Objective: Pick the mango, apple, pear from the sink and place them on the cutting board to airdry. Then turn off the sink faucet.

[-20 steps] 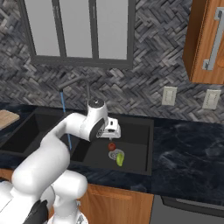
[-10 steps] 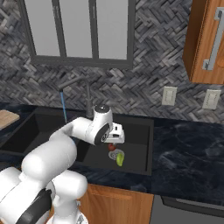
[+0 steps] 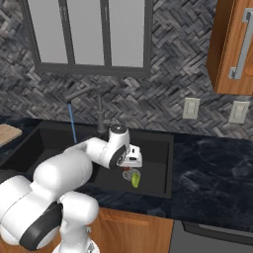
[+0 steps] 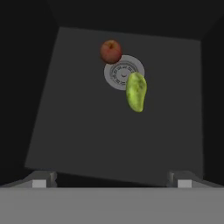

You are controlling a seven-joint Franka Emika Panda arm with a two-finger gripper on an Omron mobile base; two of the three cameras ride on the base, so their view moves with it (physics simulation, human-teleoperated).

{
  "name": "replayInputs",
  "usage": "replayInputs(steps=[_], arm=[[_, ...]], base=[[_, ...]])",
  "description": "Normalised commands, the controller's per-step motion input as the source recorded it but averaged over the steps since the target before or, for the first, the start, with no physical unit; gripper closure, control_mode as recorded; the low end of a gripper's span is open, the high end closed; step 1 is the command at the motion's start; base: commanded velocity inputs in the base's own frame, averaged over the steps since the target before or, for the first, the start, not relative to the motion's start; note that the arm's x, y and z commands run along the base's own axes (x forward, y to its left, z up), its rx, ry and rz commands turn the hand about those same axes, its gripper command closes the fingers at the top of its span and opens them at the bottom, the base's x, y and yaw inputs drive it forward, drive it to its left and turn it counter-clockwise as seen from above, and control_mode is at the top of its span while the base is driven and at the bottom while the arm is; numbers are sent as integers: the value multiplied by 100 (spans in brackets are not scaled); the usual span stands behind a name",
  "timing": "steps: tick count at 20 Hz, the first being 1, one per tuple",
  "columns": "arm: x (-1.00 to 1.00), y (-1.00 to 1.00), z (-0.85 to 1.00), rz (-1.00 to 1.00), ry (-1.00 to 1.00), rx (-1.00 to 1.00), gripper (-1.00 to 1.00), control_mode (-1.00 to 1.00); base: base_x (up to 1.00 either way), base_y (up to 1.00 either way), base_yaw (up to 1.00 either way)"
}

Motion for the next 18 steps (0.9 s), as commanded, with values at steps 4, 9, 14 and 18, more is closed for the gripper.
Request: replayInputs(steps=[4,9,14,18], arm=[[0,0,-32,0,0,0,-100,-100],[0,-1,-23,0,0,0,-100,-100],[0,-1,-17,0,0,0,-100,-100],[0,-3,-11,0,0,0,-100,-100]], base=[[0,0,0],[0,0,0],[0,0,0],[0,0,0]])
